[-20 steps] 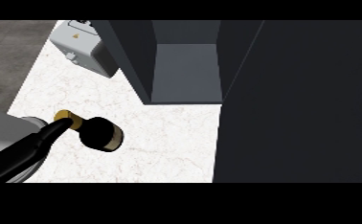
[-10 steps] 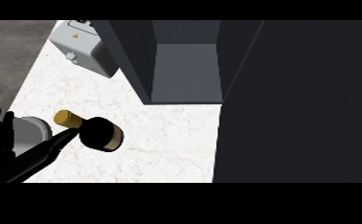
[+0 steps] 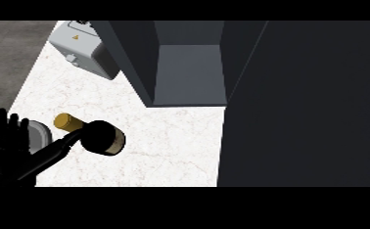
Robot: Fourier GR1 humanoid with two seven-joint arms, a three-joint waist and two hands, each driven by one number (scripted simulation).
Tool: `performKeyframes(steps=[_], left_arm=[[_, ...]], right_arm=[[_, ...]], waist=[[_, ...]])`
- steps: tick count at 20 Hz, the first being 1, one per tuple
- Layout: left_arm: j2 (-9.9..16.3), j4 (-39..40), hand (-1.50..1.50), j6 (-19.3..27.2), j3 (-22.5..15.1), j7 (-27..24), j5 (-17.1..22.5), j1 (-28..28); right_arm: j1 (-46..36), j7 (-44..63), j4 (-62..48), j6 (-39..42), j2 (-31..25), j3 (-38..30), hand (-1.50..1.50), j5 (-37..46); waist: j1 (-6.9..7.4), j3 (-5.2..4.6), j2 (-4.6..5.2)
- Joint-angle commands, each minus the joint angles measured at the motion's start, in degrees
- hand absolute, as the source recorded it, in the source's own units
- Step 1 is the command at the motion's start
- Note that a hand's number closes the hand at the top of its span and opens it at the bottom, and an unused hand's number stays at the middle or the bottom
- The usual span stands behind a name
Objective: Pick up the wine, place it into the cabinet and close the cabinet
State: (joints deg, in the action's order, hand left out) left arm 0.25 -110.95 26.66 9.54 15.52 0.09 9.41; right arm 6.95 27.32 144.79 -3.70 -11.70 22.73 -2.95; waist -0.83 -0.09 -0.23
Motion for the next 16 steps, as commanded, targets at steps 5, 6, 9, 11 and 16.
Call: performKeyframes(steps=[5, 6, 9, 11, 16], left_arm=[[-0.24, 9.23, -1.50, -2.63, 1.56, -7.61, 4.48, 0.43], [-0.24, 13.10, -1.50, -0.33, -0.69, -12.10, 5.56, 0.48], [0.45, 18.26, -1.50, -7.43, 4.90, -15.15, 9.64, -1.32], [-0.24, 20.43, -1.50, -6.15, 2.46, -17.34, 9.50, -1.60], [-0.25, 27.37, -1.50, -4.74, 0.21, -21.57, 11.35, -4.20]], right_arm=[[2.17, 7.42, 15.25, -1.97, -1.00, 0.96, -1.50, 0.32], [1.60, 7.28, 15.28, -1.70, -1.13, 1.25, -1.50, -0.74], [1.33, 7.76, 14.91, -2.71, -0.78, 2.89, -1.50, 0.70], [1.59, 6.74, 15.60, -2.62, -1.29, 0.61, -1.50, -1.34], [2.23, 4.14, 13.09, -1.58, -1.47, 1.99, -1.50, 0.17]], waist=[[0.03, 0.03, -0.02], [-0.21, -0.01, -0.03], [-0.17, -0.05, -0.04], [-0.39, -0.02, 0.00], [-0.16, 0.03, 0.06]])
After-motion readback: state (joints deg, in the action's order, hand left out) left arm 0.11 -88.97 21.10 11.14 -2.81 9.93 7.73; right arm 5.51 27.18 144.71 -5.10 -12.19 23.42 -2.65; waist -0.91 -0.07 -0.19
